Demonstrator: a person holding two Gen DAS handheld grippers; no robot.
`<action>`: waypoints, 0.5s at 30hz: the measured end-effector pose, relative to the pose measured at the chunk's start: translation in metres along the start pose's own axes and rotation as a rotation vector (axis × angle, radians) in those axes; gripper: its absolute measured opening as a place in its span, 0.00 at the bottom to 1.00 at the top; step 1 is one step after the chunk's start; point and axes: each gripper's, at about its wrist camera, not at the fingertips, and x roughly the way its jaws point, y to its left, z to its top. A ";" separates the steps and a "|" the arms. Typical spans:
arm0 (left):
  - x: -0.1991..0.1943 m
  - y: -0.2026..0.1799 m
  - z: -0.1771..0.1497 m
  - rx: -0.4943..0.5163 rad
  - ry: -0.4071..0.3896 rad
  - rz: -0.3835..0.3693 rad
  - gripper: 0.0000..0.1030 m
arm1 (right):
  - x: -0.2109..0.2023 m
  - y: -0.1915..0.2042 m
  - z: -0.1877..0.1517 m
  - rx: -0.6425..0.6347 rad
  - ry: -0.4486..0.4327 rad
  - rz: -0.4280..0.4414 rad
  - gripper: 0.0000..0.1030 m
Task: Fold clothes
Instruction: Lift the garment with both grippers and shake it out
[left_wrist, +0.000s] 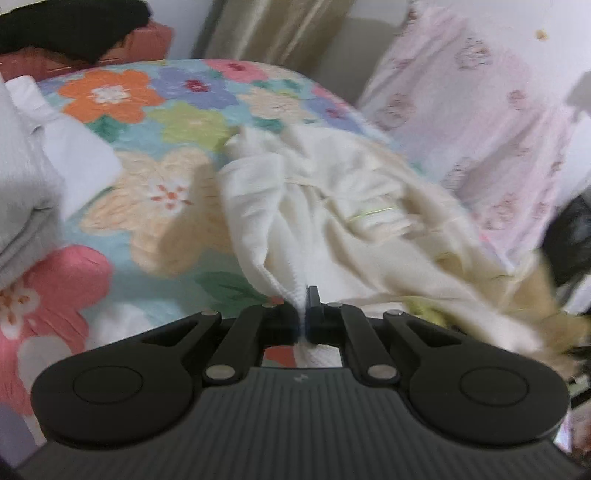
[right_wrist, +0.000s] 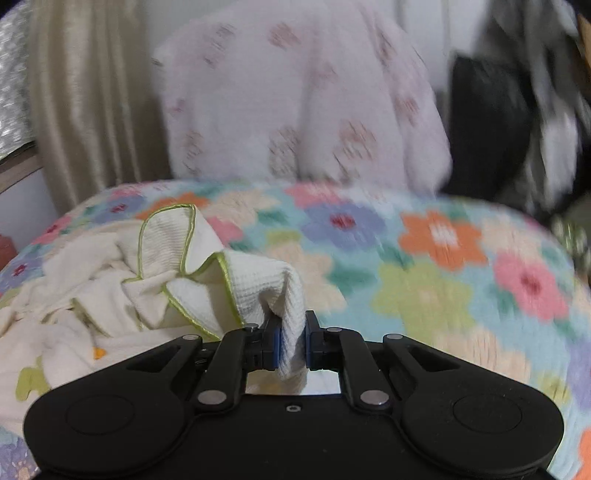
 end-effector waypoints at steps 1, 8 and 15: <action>-0.001 -0.004 -0.002 0.031 0.002 0.016 0.03 | 0.006 -0.004 -0.006 0.010 0.017 -0.011 0.12; 0.033 0.017 -0.010 -0.038 0.116 0.049 0.15 | 0.030 -0.006 -0.030 0.021 0.054 -0.010 0.13; 0.075 0.021 -0.004 -0.064 0.133 0.024 0.03 | 0.049 -0.013 -0.043 0.008 0.101 0.064 0.14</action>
